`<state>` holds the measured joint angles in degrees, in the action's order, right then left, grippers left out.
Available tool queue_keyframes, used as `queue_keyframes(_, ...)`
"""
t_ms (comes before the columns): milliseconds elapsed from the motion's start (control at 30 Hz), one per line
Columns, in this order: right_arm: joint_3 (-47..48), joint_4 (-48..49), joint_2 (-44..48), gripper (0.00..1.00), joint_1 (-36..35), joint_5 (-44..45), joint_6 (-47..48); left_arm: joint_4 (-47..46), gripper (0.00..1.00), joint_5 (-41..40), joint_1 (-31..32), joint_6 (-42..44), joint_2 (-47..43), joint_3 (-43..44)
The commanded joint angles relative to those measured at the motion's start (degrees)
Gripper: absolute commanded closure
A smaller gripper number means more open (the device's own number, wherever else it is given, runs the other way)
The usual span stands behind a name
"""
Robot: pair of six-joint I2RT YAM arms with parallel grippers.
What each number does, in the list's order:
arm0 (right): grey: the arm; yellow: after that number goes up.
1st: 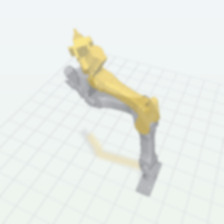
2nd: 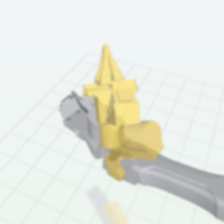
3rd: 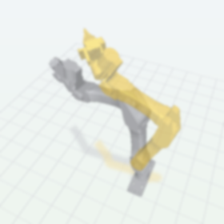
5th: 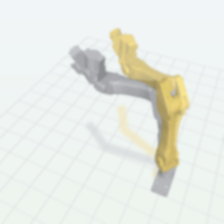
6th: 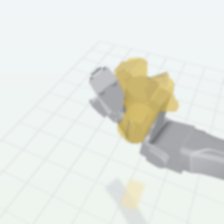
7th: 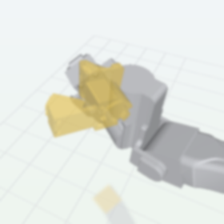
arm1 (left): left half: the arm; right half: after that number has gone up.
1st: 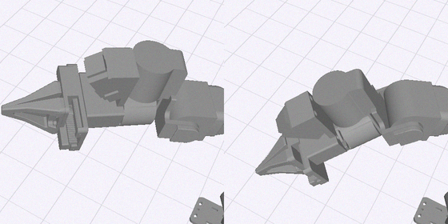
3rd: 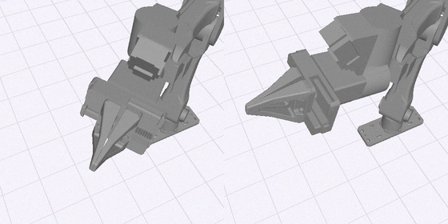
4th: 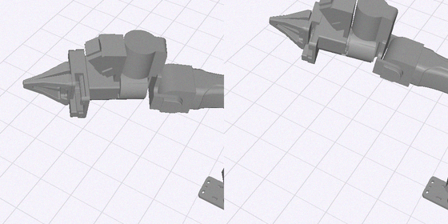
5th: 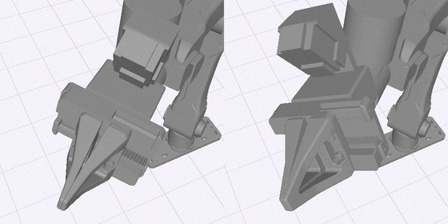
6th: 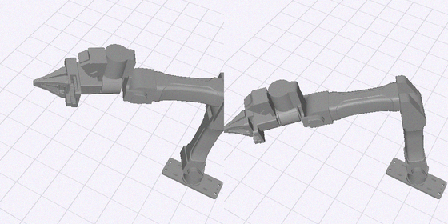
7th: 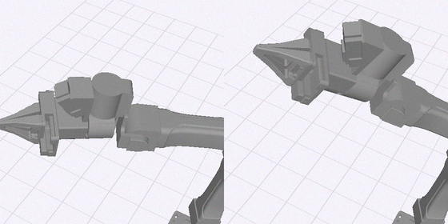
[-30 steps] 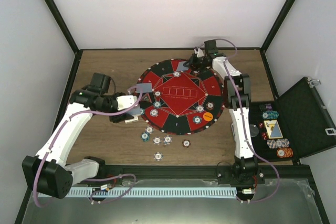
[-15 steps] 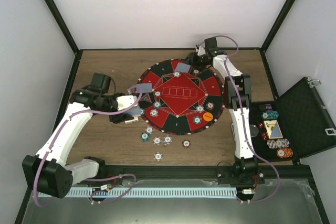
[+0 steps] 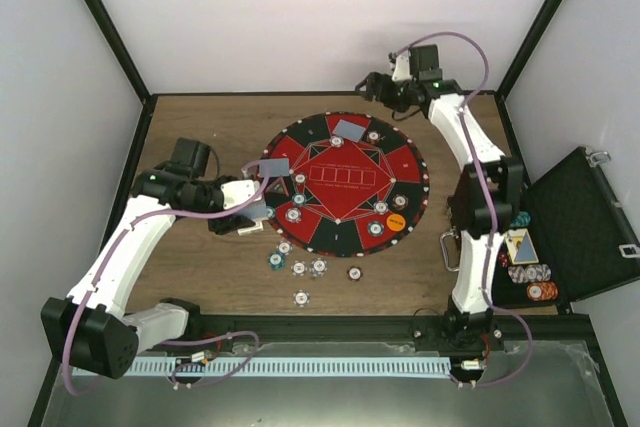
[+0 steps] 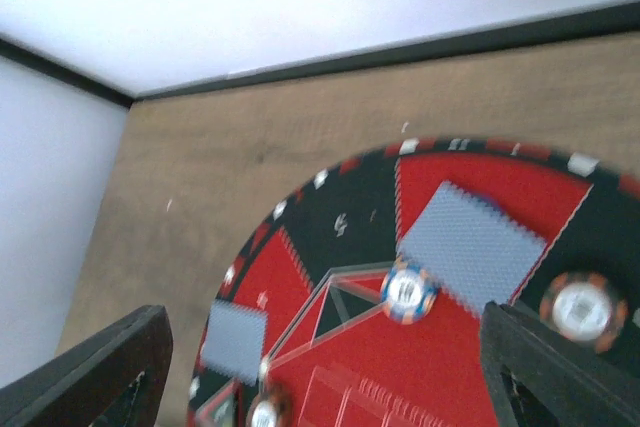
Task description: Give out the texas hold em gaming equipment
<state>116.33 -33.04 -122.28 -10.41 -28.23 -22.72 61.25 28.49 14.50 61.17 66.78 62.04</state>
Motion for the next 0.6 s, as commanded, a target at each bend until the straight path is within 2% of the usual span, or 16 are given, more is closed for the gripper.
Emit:
queue_keyframes(0, -17.0, 5.7, 12.7, 0.13, -5.1, -4.8, -1.7, -0.2, 0.96, 2.5, -0.4, -1.1, -0.5, 2.1)
queue_keyframes(200, -44.8, 23.1, 31.1, 0.09, -14.9, -16.0, -13.8, -0.6, 0.96, 3.6, -0.4, -1.8, -0.7, 2.1)
queue_keyframes(400, -56.1, 33.9, 37.4, 0.09, -24.8, -19.3, -23.2, -0.4, 0.96, 4.0, -0.4, -1.9, -1.2, 1.8)
queue_keyframes(567, -56.7, 37.0, 36.0, 0.11, -30.1, -18.8, -26.0, -0.1, 0.96, 4.3, -0.4, -1.9, -1.7, 1.4)
